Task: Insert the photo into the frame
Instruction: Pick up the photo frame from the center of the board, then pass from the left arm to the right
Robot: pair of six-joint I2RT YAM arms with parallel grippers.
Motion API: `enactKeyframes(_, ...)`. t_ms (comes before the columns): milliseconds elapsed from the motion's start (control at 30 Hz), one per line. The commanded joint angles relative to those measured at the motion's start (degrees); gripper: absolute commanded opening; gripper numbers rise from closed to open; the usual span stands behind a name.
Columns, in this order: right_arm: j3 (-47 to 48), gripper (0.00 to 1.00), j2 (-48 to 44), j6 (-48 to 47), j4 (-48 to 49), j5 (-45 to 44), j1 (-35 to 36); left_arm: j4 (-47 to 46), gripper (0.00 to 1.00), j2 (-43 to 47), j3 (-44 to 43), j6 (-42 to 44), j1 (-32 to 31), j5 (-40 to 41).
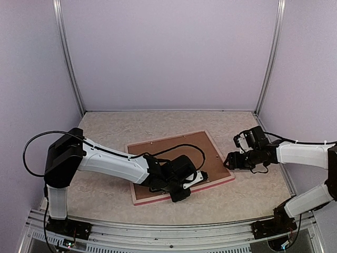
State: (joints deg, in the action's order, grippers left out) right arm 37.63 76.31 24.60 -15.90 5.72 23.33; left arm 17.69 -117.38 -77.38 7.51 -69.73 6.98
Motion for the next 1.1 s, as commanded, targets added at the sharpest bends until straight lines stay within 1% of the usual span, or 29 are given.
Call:
enactKeyframes(0, -0.4, 0.74, -3.2, 2.4, -2.9, 3.1, -0.6, 1.5, 0.0, 2.9, -1.8, -1.0, 0.1, -0.8)
enactKeyframes(133, -0.4, 0.76, -3.6, 3.9, -3.7, 3.4, -1.4, 0.8, 0.0, 6.2, -2.2, -1.6, 0.4, -1.8)
enactKeyframes(267, -0.7, 0.77, -3.3, 5.0, -2.5, 6.4, -2.9, -1.0, 0.0, 9.3, -1.4, -2.2, 1.0, -2.7)
enactKeyframes(500, -3.8, 0.77, -2.3, 8.2, 3.9, 15.4, -4.6, -3.2, 0.0, 12.3, -0.1, -2.7, 2.1, -2.8)
enactKeyframes(667, -7.7, 0.75, -2.8, 12.5, 9.9, 20.9, -5.9, -3.5, 0.0, 11.8, 0.2, -3.0, 2.2, -2.1)
enactKeyframes(867, -11.4, 0.64, -3.1, 17.1, 15.8, 26.2, -8.2, -4.0, 0.0, 10.6, 1.6, -3.7, 1.8, -0.6)
enactKeyframes(1067, -11.3, 0.44, -1.7, 18.2, 18.8, 28.6, -8.6, -4.8, 0.0, 9.1, 3.3, -4.9, 1.1, 0.1)
